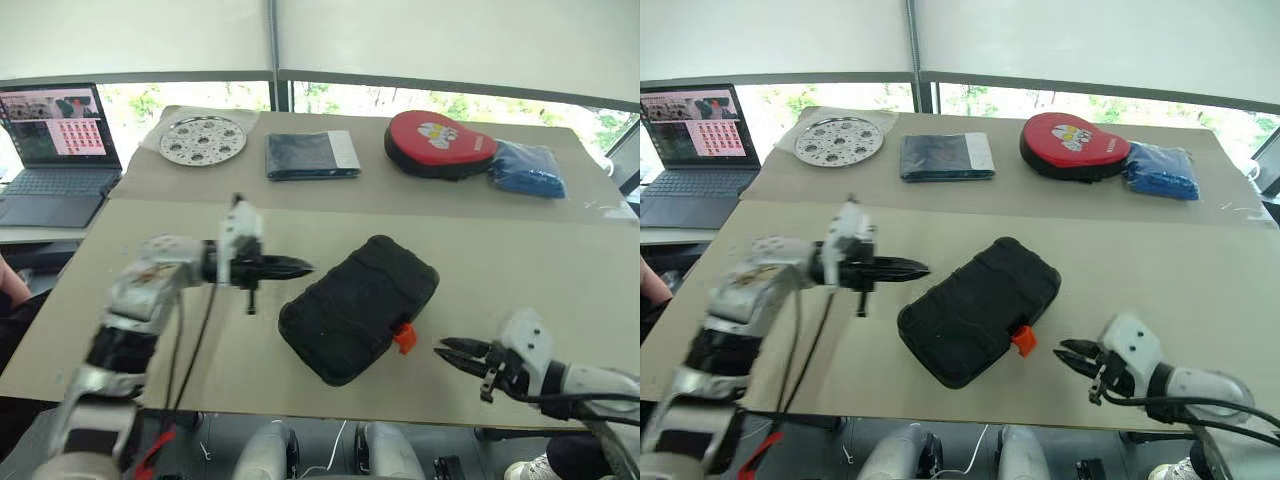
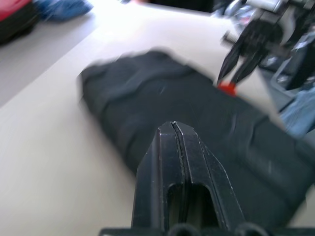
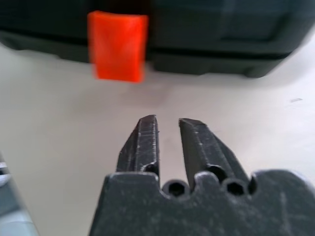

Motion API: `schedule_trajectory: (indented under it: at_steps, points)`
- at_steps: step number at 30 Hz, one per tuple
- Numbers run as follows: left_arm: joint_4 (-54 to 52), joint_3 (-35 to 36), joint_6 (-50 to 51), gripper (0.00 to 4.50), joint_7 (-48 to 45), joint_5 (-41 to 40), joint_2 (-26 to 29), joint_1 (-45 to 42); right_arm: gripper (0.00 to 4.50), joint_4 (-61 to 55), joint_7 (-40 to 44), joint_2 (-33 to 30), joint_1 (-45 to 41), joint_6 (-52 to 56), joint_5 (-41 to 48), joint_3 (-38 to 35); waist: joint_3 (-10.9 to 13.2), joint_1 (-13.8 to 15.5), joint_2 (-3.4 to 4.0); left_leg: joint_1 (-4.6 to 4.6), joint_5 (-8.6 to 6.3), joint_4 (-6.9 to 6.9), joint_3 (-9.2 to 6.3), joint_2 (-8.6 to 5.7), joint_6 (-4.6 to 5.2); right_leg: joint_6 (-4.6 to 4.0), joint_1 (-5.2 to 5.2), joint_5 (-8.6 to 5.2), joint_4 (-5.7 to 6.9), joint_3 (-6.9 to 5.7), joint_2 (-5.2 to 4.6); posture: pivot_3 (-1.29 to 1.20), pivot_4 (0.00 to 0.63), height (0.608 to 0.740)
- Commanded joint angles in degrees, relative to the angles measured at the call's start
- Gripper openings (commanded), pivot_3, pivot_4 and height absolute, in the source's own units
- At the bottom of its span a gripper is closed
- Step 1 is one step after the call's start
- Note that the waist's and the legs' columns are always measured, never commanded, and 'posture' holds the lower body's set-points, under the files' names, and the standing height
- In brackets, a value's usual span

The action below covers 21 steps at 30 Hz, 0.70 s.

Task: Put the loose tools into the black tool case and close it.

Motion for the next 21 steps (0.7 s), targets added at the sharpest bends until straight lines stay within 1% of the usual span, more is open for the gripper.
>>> schedule_trajectory:
  at_steps: [1, 6, 9, 10, 14, 21]
  points:
    - [1.8, -2.9, -1.5, 0.0, 1.2, 2.8, -2.9, -3.2, 0.84, -1.6, -2.0, -0.5, 0.3, 1.7, -2.6, 2.6, 0.0, -0.4, -0.03, 0.0, 0.0, 0.0, 0.0, 0.01, 0.01, 0.0, -0.01, 0.0, -0.01, 0.0, 0.03, 0.0, 0.15, 0.74]
    - [6.7, -7.7, -5.1, 0.0, 2.5, 8.8, -6.4, -5.6, 0.84, -1.8, -2.9, 1.2, -2.3, 1.1, -3.2, 6.8, 0.0, -0.5, -0.03, 0.05, -0.02, -0.05, -0.01, 0.03, 0.04, 0.0, -0.04, 0.0, 0.0, 0.06, 0.1, 0.0, 0.15, 0.74]
    - [8.9, -10.4, -7.4, 0.0, 3.5, 12.3, -8.1, -6.0, 0.13, -1.5, -4.6, 3.3, -5.2, 0.3, -3.6, 7.8, 0.0, -0.3, -0.03, 0.0, -0.05, -0.03, -0.02, 0.04, 0.1, 0.0, -0.06, 0.0, -0.04, 0.05, 0.1, 0.0, 0.15, 0.74]
    - [9.4, -10.7, -8.0, 0.0, 3.5, 12.9, -8.5, -6.0, 0.06, -1.5, -4.8, 3.6, -5.6, 0.4, -3.7, 7.9, 0.0, -0.3, -0.02, -0.04, -0.07, 0.02, -0.03, 0.04, 0.12, 0.0, -0.06, 0.0, -0.04, 0.04, 0.09, 0.0, 0.15, 0.74]
    - [10.7, -10.8, -6.7, 0.0, 5.6, 14.4, -9.6, -6.0, 0.06, -1.2, -4.4, 2.6, -5.6, 0.8, -5.5, 9.2, 0.0, 0.1, -0.01, -0.07, -0.24, 0.08, -0.03, 0.01, 0.42, 0.02, -0.03, 0.0, -0.07, 0.03, 0.01, 0.0, 0.15, 0.74]
    - [10.8, -11.6, -5.7, 0.0, 5.6, 15.4, -9.6, -5.1, 0.06, -2.6, -4.9, 4.9, -7.7, 1.8, -2.5, 8.6, 0.0, 0.0, 0.04, -0.05, -0.26, 0.27, -0.03, 0.03, 0.47, 0.06, 0.03, 0.01, -0.01, 0.03, 0.0, 0.0, 0.15, 0.74]
